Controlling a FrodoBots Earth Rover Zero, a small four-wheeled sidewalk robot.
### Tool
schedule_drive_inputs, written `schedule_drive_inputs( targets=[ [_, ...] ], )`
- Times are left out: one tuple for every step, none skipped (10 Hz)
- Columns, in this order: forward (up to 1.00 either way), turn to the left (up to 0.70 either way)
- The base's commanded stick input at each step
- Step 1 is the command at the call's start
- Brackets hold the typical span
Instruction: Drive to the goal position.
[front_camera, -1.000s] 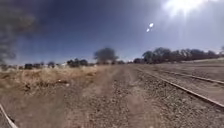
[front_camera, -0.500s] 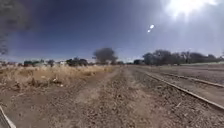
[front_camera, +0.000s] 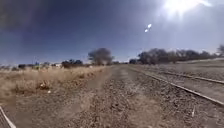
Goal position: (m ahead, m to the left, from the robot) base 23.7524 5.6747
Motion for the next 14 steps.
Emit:
schedule_drive_inputs(
  targets=[
    [0.70, 0.00],
    [0.70, 0.00],
    [0.70, 0.00],
    [0.70, 0.00],
    [0.70, 0.00],
    [0.70, 0.00],
    [0.70, 0.00],
    [0.70, 0.00],
    [0.70, 0.00],
    [0.70, 0.00],
    [0.70, 0.00],
    [0.70, 0.00],
    [0.70, 0.00],
    [0.70, 0.00]
  ],
)
